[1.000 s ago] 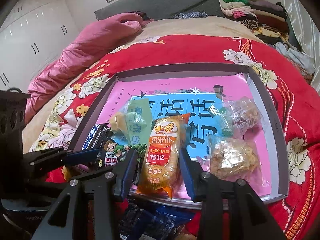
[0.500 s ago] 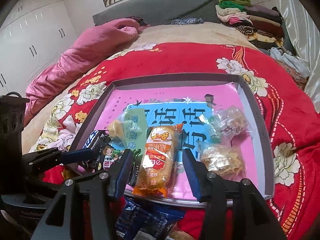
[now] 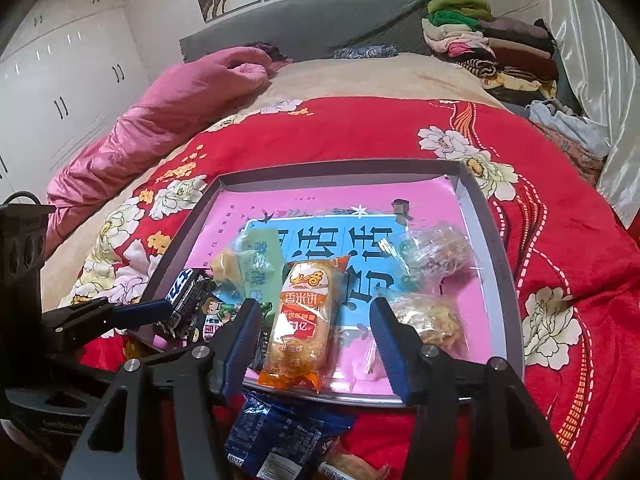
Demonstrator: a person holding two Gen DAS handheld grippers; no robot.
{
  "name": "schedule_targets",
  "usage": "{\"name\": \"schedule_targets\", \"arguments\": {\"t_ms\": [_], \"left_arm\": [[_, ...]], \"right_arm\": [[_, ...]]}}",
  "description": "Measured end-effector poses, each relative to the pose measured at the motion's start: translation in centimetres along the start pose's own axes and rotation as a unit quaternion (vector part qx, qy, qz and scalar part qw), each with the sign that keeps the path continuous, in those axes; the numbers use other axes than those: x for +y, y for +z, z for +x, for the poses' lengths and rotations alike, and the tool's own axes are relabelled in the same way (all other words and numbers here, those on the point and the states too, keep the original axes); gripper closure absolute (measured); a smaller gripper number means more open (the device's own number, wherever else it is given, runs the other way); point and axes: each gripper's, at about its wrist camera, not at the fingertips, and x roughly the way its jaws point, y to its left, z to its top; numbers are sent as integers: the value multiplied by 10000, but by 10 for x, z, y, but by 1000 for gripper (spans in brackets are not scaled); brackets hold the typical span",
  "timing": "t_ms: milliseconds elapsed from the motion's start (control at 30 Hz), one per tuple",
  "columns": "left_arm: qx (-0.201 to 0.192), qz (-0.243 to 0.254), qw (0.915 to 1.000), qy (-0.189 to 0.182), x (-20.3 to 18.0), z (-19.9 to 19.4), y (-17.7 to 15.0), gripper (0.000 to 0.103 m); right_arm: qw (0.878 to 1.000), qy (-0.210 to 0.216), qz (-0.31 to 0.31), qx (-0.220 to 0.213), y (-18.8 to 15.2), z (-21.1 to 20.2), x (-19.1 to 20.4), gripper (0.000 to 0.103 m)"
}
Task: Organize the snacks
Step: 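Open both tools and pull back toward the remaining snacks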
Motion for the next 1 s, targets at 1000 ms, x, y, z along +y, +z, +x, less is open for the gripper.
{"name": "schedule_targets", "arguments": {"t_ms": [1000], "left_arm": [[-357,-137,9992,141,-1,-40,-15,23]], "right_arm": [[9970,37,-68,-765,3,-61,5,27]]}}
